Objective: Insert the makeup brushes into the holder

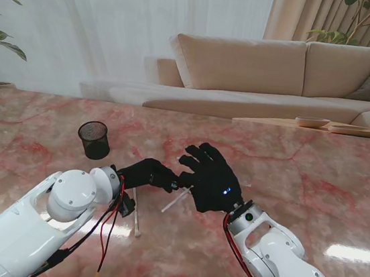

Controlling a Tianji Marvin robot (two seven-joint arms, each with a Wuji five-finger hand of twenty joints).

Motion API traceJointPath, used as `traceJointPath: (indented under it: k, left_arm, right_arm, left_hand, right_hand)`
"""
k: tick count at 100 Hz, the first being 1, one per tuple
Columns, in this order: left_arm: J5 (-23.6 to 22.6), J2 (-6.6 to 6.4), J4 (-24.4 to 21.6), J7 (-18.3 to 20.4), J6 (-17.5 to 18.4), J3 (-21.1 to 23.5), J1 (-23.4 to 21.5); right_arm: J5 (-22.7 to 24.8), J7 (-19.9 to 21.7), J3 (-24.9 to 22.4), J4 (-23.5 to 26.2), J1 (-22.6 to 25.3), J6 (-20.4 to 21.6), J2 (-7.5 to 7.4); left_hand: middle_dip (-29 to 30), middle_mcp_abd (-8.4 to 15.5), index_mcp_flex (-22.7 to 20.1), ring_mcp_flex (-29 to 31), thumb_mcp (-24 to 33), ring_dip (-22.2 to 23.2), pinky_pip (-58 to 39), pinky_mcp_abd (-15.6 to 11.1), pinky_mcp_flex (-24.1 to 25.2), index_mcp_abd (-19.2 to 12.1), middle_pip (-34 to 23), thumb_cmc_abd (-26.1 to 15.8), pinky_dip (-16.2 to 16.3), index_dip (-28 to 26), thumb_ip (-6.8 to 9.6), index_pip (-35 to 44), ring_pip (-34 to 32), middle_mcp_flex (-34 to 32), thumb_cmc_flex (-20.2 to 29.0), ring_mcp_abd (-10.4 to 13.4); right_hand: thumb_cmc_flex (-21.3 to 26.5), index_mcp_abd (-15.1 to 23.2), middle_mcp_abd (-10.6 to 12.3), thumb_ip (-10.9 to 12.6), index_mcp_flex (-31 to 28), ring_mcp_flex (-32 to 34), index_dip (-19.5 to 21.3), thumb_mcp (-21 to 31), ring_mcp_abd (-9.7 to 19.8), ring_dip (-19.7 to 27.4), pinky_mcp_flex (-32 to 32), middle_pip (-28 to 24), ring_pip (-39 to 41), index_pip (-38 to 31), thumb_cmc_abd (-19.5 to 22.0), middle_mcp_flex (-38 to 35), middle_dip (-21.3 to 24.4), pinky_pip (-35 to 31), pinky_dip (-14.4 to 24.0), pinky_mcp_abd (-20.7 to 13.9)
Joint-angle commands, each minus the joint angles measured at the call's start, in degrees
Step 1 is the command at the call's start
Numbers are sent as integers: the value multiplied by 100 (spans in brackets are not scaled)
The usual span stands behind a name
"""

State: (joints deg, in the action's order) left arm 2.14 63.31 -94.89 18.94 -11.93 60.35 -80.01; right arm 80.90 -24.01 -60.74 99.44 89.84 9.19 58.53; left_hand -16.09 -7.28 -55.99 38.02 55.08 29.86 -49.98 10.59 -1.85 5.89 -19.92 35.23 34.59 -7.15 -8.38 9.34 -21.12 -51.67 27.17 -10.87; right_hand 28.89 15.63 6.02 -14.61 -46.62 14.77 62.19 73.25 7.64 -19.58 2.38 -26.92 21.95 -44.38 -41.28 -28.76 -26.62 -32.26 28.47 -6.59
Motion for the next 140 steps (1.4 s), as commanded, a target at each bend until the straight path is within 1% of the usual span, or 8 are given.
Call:
traceJointPath:
  k: [1, 53, 57, 72, 83, 92, 101, 140]
  left_arm:
    - [18, 34, 30, 74, -59, -48, 60]
    - [278, 48, 252, 260, -73, -306, 269]
    - [279, 45, 263, 275, -60, -316, 278]
    - [285, 44, 299, 293, -23, -344, 297]
    - [300, 52, 312, 271, 19, -347, 286]
    - [282, 60, 326, 229, 62, -355, 278]
    - [272, 84, 341, 131, 108, -355, 257]
    - [277, 127, 384, -32, 228, -378, 233]
  right_arm:
    - [30, 44, 18, -17, -33, 54, -16]
    - [95, -8, 116, -89, -196, 167, -41]
    - [91, -3, 126, -93, -205, 170, -41]
    - [74, 9, 168, -109, -237, 167, -39]
    - [75, 9, 190, -117, -256, 155, -38]
    - [65, 29, 197, -114, -261, 151, -37]
    - [67, 34, 204, -109, -264, 155, -37]
    - [74, 54, 218, -99, -272, 132, -37]
  left_hand:
    - [-9, 135, -199, 171, 191, 88, -237, 1, 10, -203, -112, 259, -93, -17, -110, 96, -161, -227, -163, 97]
    - [-29, 143, -392, 397, 206, 175, -390, -60, -44, -337, -183, 365, -58, -60, -137, 249, -308, -485, -93, 118]
    - [-36, 296, -434, 445, 196, 193, -407, -68, -48, -380, -208, 367, -52, -84, -130, 306, -340, -561, -41, 134]
    - [-48, 367, -546, 619, 117, 281, -485, -95, -94, -521, -273, 328, -32, -188, -80, 581, -455, -784, 176, 174]
    - [-61, 437, -605, 794, -296, 405, -642, -110, -156, -704, -360, 494, 21, -141, -511, 1076, -592, -1032, 619, 201]
    - [-64, 514, -557, 954, -543, 475, -771, -123, -239, -844, -421, 557, 65, 122, -568, 1698, -680, -1214, 916, 238]
    - [-135, 557, -419, 1122, -894, 526, -901, -130, -309, -982, -451, 597, 101, 657, -482, 2714, -783, -1450, 1230, 238]
    - [-731, 731, -599, 1488, -854, 718, -1242, -153, -443, -1307, 37, 498, 277, 717, -365, 3611, -1088, -2260, 1561, 269]
  right_hand:
    - [164, 544, 75, 85, -473, 56, 283, 221, 106, -90, -128, 69, -90, -373, 230, -49, -58, 118, 76, -97]
    - [169, 544, 80, 91, -483, 57, 318, 221, 110, -88, -137, 84, -86, -337, 230, -64, -62, 145, 71, -92]
    - [167, 545, 84, 92, -484, 62, 321, 221, 112, -88, -137, 84, -85, -337, 228, -70, -63, 147, 70, -88]
    - [163, 547, 72, 93, -486, 63, 330, 221, 109, -86, -139, 97, -88, -334, 227, -63, -59, 155, 67, -84]
    - [163, 547, 77, 96, -479, 64, 331, 222, 110, -85, -139, 108, -91, -327, 231, -63, -54, 159, 66, -82]
    - [164, 549, 63, 97, -479, 59, 335, 213, 106, -83, -139, 105, -95, -323, 235, -94, -54, 163, 65, -83]
    - [160, 549, 60, 101, -476, 60, 336, 211, 104, -81, -140, 96, -98, -318, 232, -123, -54, 166, 64, -81]
    - [169, 553, 46, 115, -475, 66, 328, 193, 96, -78, -143, 80, -105, -302, 227, -159, -45, 172, 64, -71]
